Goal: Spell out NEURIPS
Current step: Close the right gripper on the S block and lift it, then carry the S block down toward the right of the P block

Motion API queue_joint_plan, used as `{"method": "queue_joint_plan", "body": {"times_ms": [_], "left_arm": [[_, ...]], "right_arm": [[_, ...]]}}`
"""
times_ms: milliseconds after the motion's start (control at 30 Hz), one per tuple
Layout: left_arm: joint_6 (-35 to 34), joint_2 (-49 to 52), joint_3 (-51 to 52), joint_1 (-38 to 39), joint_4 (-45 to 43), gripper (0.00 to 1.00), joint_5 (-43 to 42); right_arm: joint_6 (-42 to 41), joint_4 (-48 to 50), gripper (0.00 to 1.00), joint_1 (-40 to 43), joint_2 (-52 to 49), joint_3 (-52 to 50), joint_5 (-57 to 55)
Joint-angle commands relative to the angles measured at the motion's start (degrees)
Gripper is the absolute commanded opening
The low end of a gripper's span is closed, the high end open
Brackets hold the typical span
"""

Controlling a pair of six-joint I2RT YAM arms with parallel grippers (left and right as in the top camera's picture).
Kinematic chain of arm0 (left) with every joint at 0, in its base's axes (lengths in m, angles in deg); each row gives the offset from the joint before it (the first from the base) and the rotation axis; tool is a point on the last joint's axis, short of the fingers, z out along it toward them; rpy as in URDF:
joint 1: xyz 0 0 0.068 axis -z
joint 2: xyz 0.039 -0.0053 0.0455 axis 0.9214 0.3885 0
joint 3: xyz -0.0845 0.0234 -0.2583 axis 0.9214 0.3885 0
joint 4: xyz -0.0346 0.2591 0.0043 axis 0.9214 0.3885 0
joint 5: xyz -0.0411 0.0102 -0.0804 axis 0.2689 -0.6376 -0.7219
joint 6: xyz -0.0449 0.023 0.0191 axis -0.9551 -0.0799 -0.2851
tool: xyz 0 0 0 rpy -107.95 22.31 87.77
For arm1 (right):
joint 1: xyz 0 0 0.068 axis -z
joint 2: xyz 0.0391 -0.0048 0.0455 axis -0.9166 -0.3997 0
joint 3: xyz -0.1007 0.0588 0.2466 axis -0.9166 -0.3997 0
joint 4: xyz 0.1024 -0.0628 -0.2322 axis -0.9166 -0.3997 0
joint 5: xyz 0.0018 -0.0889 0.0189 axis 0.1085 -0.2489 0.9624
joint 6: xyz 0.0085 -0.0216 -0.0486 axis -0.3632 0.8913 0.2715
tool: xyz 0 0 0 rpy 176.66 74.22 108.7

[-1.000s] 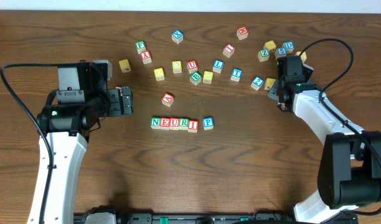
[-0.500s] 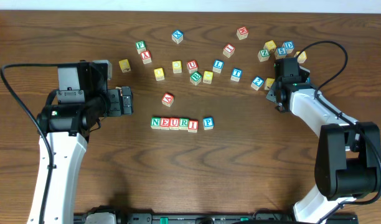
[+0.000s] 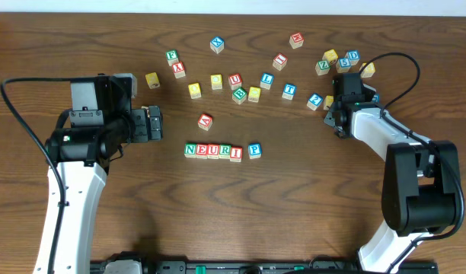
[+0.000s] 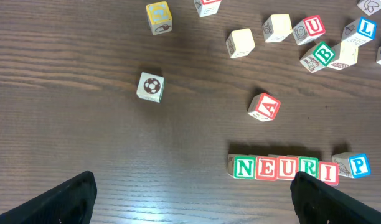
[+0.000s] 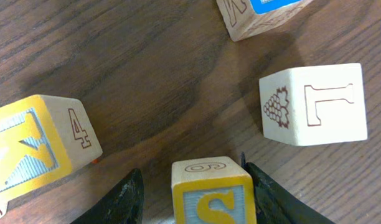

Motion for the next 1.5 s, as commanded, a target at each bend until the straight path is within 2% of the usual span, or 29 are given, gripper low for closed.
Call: {"method": "queue_joint_plan", "body": {"times_ms": [0, 100, 200, 233, 333, 633, 900, 1200, 1367, 1467], "left_arm": [[0.59, -0.13, -1.29, -0.26, 0.02, 0.98, 0.37], [0.59, -0.13, -1.29, -0.26, 0.02, 0.98, 0.37], [0.59, -0.13, -1.27, -0.26, 0.02, 0.98, 0.37], [0.59, -0.13, -1.29, -0.26, 0.02, 0.98, 0.37], [0.59, -0.13, -1.29, -0.26, 0.02, 0.98, 0.37], [0.59, -0.13, -1.29, -0.26, 0.02, 0.98, 0.37], [0.59, -0.13, -1.27, -0.26, 0.02, 0.98, 0.37], [0.59, -0.13, -1.29, -0.26, 0.02, 0.98, 0.37], [0.59, -0.13, -1.29, -0.26, 0.02, 0.98, 0.37], [0.59, -0.13, -1.27, -0.26, 0.02, 0.98, 0.37]], "right_arm": [[0.28, 0.35, 0.47, -0.26, -0.24, 0.33, -1.31], [0.28, 0.44, 0.46, -0.26, -0.24, 0.33, -1.31], [0.28, 0.42, 0.33, -0.26, -0.24, 0.33, -1.31], [0.28, 0.39, 0.23, -0.26, -0.24, 0.33, -1.31], [0.28, 0.42, 0.15, -0.26, -0.24, 0.33, -1.31], [1.42, 0.22, 0.17, -0.37, 0.76, 0.55, 1.49], [5.64, -2.51, 0.19, -3.76, 9.99, 0.59, 1.90], [7.54, -7.98, 0.20, -14.40, 23.71, 0.59, 2.16], [7.21, -8.76, 0.20, -20.87, 24.11, 0.57, 5.14], [4.28, -9.99, 0.20, -26.18, 24.04, 0.42, 5.09]]}}
